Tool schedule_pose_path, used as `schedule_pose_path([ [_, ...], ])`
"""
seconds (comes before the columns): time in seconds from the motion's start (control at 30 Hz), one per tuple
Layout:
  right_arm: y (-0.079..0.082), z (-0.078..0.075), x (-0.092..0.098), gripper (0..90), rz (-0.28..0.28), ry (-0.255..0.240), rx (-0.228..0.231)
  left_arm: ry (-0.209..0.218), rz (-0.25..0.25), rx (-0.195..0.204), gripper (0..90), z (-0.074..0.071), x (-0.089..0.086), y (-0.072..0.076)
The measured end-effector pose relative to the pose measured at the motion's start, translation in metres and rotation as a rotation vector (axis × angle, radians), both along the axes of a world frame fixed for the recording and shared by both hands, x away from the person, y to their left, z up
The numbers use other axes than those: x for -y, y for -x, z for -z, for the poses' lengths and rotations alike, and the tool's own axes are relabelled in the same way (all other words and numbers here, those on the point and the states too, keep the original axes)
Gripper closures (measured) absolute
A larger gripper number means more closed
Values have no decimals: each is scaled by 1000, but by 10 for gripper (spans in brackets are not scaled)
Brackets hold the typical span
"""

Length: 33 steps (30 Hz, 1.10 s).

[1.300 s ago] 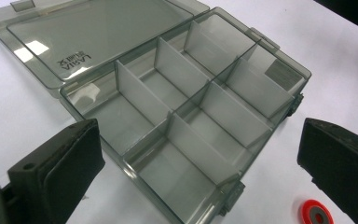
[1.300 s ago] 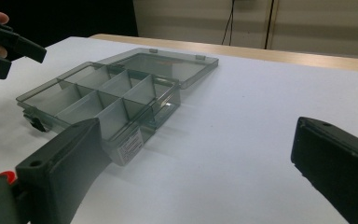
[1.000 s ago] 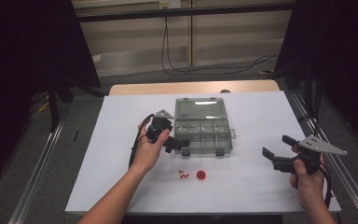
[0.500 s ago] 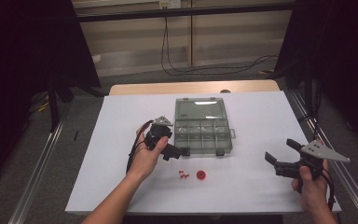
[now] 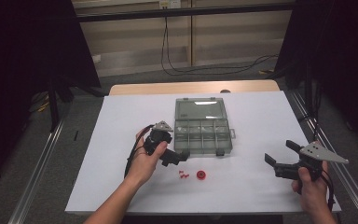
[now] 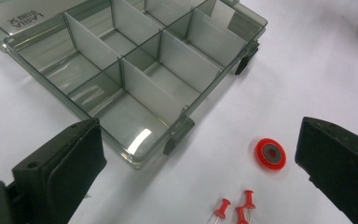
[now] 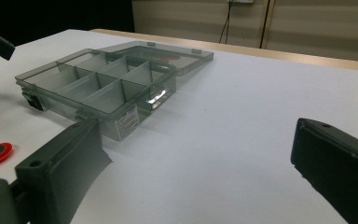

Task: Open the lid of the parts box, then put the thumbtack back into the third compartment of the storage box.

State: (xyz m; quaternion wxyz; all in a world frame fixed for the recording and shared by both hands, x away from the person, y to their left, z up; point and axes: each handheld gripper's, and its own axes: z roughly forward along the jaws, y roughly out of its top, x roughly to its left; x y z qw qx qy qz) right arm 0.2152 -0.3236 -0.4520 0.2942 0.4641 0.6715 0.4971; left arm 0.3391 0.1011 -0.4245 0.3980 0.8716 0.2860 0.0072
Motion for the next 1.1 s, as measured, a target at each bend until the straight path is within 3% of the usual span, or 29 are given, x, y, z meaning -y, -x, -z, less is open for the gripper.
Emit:
schedule_pose_path([
  [0.47, 1, 1, 0, 21, 5, -1, -3, -28, 15, -19, 49, 4, -4, 8],
  [0.63, 1, 1, 0, 22, 0, 2, 0, -16, 22, -25, 64, 5, -6, 12],
  [0.8, 1, 1, -1, 23, -4, 6, 4, -16, 23, -10, 159, 4, -7, 19],
  [0.9, 1, 1, -1, 23, -2, -1, 0, -38, 11, -25, 220, 5, -9, 20],
  [1.1, 1, 2, -1, 25, -8, 8, 1, -68, 45, -21, 406, 12, -10, 25],
])
